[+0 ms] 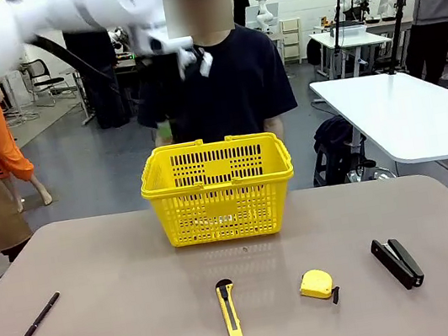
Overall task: Place the items the person wants into the basket.
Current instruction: Pick up the item the person points to and place it in the Market Basket.
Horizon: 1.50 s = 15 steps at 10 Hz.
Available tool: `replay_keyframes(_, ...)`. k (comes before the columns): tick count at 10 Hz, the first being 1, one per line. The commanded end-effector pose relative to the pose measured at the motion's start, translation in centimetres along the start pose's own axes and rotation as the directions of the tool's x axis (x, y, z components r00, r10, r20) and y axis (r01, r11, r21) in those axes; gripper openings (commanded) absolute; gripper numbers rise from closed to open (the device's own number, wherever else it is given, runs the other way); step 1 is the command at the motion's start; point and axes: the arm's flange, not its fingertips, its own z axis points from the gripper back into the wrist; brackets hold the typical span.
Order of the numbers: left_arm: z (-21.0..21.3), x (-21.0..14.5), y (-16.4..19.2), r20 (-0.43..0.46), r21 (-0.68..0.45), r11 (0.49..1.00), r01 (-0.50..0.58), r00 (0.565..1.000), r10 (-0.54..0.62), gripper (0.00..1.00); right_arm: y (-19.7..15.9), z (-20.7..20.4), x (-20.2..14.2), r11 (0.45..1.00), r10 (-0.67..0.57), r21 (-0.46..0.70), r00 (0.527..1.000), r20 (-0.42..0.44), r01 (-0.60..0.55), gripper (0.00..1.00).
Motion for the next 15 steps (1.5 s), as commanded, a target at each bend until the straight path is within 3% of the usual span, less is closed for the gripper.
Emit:
replay_keyframes(1,-1.4,-8.1,-8.1,0.075,0.002,1.0,-0.03,0.997,0.03,1.0,-0.1,0.0,0.1,1.0,0.017,0.013,1.0,0.017,-0.017,1.0)
replay_keyframes(3,-0.5,-15.0,-12.1,0.16,0.036,0.987,-0.159,0.975,0.151,1.0,-0.1,0.0,0.1,1.0,0.017,0.013,1.0,0.017,-0.017,1.0)
replay_keyframes(6,-0.1,-20.6,-15.9,0.24,0.077,0.952,-0.297,0.932,0.272,1.0,-0.1,0.0,0.1,1.0,0.017,0.013,1.0,0.017,-0.017,1.0)
replay_keyframes(9,-1.6,-21.9,-14.6,0.189,-0.043,0.926,-0.376,0.907,0.377,1.0,-0.1,0.0,0.1,1.0,0.017,0.013,1.0,0.017,-0.017,1.0)
replay_keyframes(12,-1.1,-22.2,-15.0,0.186,-0.025,0.895,-0.445,0.878,0.441,1.0,-0.1,0.0,0.1,1.0,0.017,0.013,1.0,0.017,-0.017,1.0)
replay_keyframes(13,-2.2,-22.3,-15.1,0.204,-0.036,0.921,-0.388,0.9,0.387,1.0,-0.1,0.0,0.1,1.0,0.017,0.013,1.0,0.017,-0.017,1.0)
replay_keyframes(15,-2.2,-22.3,-15.1,0.204,-0.036,0.921,-0.388,0.9,0.387,1.0,-0.1,0.0,0.1,1.0,0.017,0.013,1.0,0.017,-0.017,1.0)
